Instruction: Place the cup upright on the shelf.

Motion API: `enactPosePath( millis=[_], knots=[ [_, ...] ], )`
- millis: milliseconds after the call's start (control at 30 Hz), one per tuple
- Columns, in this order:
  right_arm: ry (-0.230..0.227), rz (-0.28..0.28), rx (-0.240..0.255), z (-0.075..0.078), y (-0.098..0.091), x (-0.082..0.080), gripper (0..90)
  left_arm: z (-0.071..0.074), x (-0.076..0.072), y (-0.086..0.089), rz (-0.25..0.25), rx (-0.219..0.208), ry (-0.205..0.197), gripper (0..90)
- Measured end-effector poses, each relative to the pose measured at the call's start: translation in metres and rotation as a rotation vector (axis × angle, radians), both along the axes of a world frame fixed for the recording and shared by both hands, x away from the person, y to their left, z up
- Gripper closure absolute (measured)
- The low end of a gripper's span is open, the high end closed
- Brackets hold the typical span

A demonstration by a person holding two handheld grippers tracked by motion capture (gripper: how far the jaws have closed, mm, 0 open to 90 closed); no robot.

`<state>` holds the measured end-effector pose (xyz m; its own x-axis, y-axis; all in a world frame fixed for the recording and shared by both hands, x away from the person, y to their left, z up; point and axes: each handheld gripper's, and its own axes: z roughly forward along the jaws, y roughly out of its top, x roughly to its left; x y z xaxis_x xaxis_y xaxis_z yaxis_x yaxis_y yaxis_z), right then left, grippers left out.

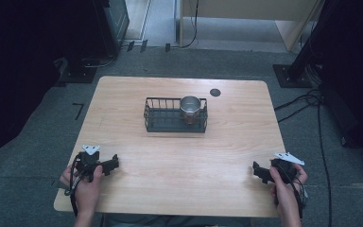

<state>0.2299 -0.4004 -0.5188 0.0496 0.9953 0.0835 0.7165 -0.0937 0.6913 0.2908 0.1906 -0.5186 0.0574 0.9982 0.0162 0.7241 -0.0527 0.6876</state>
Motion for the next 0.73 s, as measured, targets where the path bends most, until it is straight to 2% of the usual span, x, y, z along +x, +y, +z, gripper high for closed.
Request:
enactPosePath(
  millis=[267,367,467,733],
  knots=[
    [0.006,-0.026,-0.050,-0.007,-0.009,-0.014,1.6,0.000,0.000,0.000,0.000,0.001,0.000,0.0],
    [0.001,-0.025,-0.053,-0.007,-0.009,-0.020,1.4,0.000,0.000,0.000,0.000,0.001,0.000,0.0],
    [-0.024,-0.028,-0.057,-0.010,-0.009,-0.024,0.0,0.000,0.000,0.000,0.000,0.001,0.000,0.0],
    [-0.023,-0.016,-0.055,-0.010,-0.011,-0.027,0.0,0.000,0.000,0.000,0.000,0.001,0.000,0.0]
  ],
)
